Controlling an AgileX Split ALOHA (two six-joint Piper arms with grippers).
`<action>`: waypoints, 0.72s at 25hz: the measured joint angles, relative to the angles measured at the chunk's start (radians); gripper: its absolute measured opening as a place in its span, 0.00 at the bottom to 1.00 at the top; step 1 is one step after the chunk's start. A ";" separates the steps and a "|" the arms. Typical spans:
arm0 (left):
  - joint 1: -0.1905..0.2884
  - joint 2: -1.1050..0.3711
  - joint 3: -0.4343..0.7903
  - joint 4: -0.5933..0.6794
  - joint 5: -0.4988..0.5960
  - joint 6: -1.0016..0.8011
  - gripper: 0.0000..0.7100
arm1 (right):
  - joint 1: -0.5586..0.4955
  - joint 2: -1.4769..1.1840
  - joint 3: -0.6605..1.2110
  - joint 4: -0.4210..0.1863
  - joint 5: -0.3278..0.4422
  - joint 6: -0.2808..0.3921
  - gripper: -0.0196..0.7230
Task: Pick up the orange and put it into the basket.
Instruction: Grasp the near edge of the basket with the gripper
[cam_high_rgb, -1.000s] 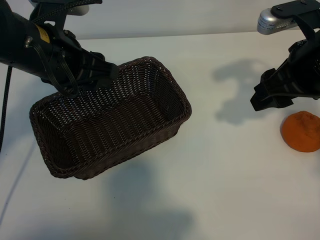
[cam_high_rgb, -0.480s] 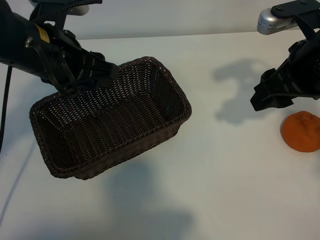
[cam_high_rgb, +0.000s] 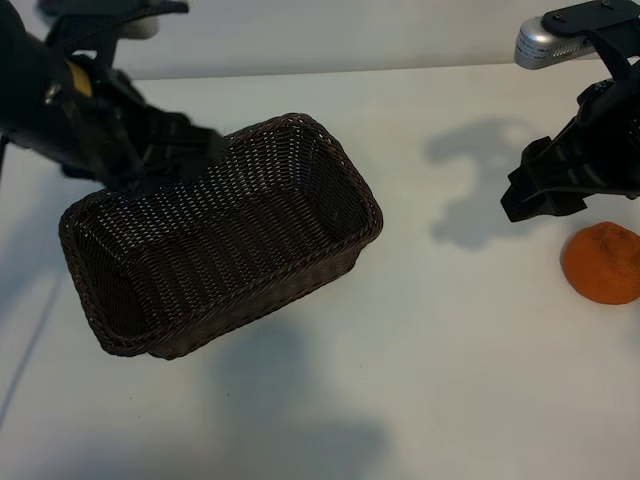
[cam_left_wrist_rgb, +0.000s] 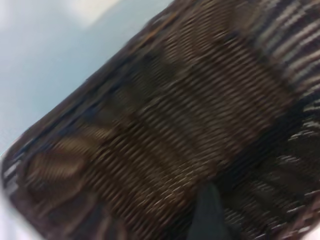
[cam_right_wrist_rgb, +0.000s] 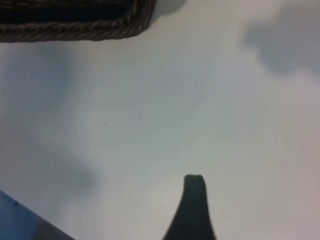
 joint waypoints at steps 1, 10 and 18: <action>0.000 -0.014 0.016 0.035 0.013 -0.040 0.76 | 0.000 0.000 0.000 0.000 0.000 0.000 0.82; 0.000 -0.258 0.280 0.234 0.062 -0.386 0.76 | 0.000 0.000 0.000 0.000 0.000 0.000 0.82; 0.000 -0.425 0.433 0.362 0.069 -0.632 0.75 | 0.000 0.000 0.000 0.000 0.000 0.000 0.82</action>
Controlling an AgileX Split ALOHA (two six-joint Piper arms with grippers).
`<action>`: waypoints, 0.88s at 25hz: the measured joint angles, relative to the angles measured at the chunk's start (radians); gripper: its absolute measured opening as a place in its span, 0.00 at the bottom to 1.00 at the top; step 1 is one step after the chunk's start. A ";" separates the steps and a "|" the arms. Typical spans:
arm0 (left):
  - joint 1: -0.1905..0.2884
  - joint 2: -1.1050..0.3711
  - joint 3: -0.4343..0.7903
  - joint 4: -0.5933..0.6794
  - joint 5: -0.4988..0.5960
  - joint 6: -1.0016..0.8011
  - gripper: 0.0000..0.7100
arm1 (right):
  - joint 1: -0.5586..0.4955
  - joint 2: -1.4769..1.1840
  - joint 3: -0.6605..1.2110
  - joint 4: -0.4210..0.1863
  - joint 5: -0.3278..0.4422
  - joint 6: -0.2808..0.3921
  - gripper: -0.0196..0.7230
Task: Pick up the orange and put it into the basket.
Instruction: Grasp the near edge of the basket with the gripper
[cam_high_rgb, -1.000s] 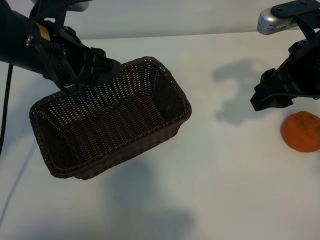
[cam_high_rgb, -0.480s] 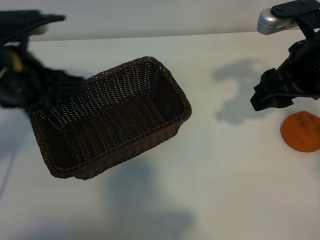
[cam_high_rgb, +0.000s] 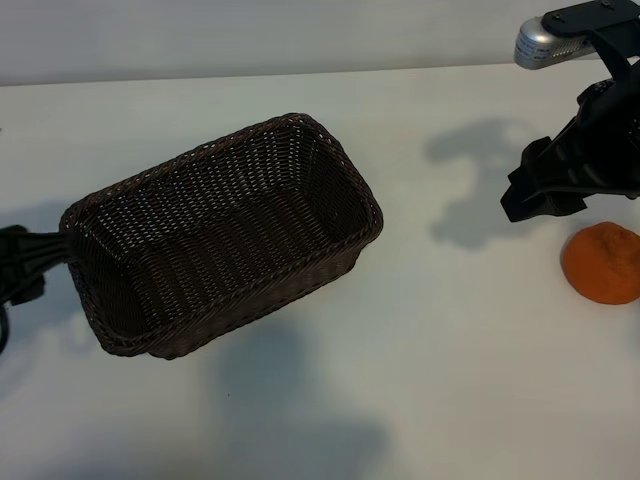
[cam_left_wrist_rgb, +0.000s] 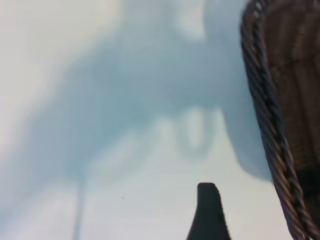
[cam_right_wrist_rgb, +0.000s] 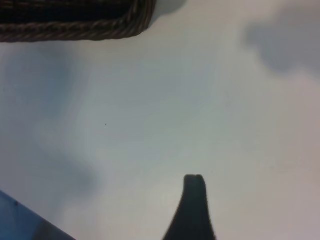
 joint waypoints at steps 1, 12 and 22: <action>0.000 -0.003 0.000 0.012 0.000 -0.021 0.75 | 0.000 0.000 0.000 0.000 0.000 0.000 0.82; 0.079 0.148 0.000 -0.016 -0.088 -0.113 0.71 | 0.000 0.000 0.000 0.000 0.003 0.000 0.82; 0.147 0.312 0.000 -0.123 -0.197 -0.060 0.71 | 0.000 0.000 0.000 0.008 0.004 0.000 0.82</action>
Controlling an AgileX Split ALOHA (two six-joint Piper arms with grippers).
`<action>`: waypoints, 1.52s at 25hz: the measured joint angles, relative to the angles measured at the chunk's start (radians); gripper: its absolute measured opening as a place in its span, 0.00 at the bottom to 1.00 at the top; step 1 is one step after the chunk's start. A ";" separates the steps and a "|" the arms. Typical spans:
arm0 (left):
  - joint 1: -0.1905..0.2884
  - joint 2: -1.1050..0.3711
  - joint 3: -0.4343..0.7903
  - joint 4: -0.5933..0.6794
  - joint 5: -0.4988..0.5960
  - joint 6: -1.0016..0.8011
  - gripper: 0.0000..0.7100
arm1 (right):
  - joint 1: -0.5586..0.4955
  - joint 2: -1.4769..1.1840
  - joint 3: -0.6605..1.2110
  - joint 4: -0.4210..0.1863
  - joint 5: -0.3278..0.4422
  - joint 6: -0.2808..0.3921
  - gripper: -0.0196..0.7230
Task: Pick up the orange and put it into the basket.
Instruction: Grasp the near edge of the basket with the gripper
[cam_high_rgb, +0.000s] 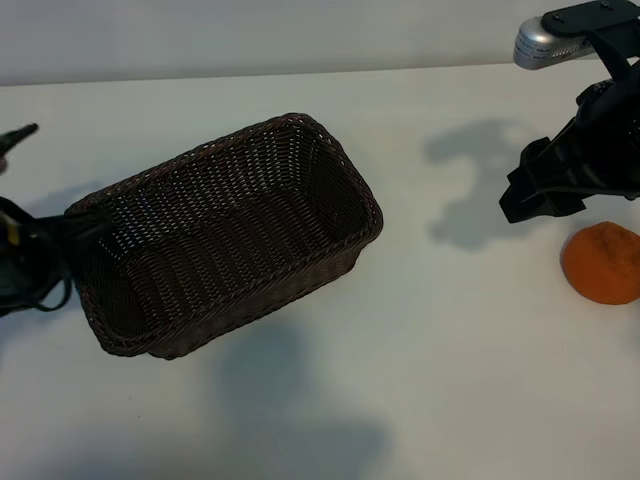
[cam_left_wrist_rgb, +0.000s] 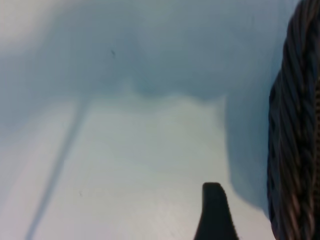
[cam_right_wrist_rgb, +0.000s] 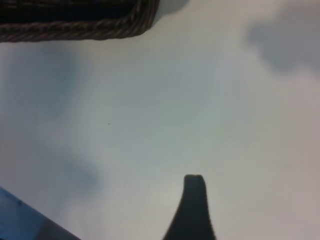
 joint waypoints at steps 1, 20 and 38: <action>0.000 0.015 0.000 -0.007 -0.004 0.004 0.71 | 0.000 0.000 0.000 0.001 0.001 0.000 0.82; 0.002 0.183 0.001 -0.062 -0.154 0.054 0.73 | 0.000 0.000 0.000 0.006 0.034 0.000 0.82; 0.012 0.277 0.001 -0.115 -0.242 0.083 0.68 | 0.000 0.000 0.000 0.006 0.034 0.000 0.82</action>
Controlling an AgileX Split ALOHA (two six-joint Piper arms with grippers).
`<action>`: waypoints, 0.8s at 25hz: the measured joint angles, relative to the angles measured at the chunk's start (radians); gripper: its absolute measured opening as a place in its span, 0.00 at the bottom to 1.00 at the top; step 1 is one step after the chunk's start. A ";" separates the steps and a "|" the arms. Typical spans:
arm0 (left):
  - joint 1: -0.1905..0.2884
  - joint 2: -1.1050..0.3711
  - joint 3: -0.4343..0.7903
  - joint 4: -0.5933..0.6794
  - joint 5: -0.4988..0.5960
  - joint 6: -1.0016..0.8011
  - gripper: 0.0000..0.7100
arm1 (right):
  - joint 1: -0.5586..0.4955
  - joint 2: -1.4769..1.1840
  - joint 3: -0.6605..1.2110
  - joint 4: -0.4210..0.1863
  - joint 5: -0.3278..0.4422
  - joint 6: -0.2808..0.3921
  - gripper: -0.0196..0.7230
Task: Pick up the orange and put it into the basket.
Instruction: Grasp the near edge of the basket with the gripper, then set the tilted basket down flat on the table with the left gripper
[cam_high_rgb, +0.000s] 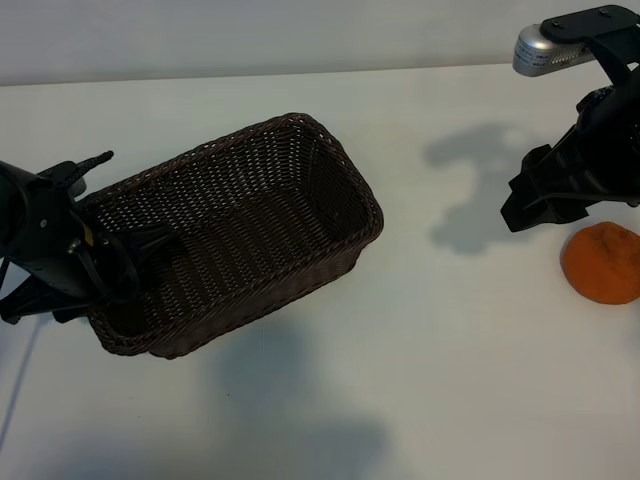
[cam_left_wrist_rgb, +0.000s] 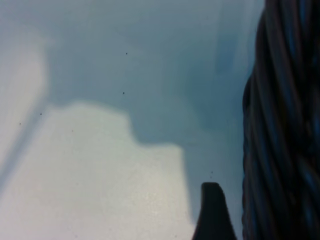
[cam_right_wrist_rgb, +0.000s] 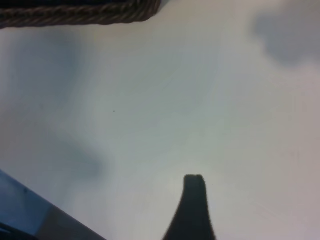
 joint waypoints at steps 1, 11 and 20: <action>0.000 0.000 0.000 0.000 -0.001 0.000 0.62 | 0.000 0.000 0.000 0.000 0.000 0.000 0.82; 0.000 0.000 0.000 -0.005 -0.037 0.001 0.25 | 0.000 0.000 0.000 0.000 0.000 0.000 0.82; 0.000 -0.045 0.004 -0.037 -0.054 0.028 0.21 | 0.000 0.000 0.000 0.000 0.000 0.000 0.82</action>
